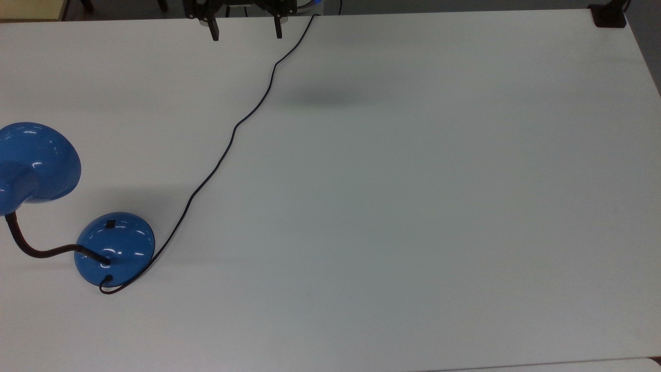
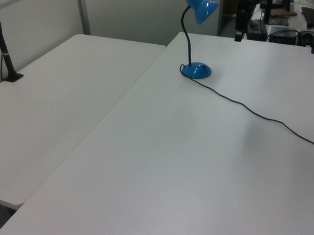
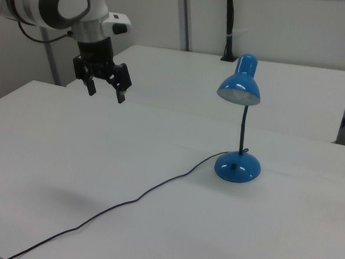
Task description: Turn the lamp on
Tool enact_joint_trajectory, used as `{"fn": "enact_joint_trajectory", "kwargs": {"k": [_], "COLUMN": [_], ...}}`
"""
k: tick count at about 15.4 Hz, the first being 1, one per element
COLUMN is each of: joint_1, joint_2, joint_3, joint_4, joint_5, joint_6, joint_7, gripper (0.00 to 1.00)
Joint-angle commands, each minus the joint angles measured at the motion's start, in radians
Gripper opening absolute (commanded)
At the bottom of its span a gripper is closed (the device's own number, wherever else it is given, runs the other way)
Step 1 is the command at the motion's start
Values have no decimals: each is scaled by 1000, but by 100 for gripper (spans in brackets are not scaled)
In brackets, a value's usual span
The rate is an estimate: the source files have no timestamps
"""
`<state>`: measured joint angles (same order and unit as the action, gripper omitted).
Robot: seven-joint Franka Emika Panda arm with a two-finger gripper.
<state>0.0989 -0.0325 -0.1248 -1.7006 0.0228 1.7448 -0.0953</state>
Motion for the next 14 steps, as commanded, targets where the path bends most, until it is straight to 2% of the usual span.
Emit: {"fn": "enact_joint_trajectory", "kwargs": {"k": [1, 11, 14], "joint_1": [6, 2, -14], "joint_2": [-9, -9, -9], "joint_3": [5, 4, -4], "joint_4": [-10, -10, -13], "joint_5": [-14, -14, -15], "joint_6": [4, 2, 2], "joint_7": [19, 8, -96], "gripper": [100, 100, 100]}}
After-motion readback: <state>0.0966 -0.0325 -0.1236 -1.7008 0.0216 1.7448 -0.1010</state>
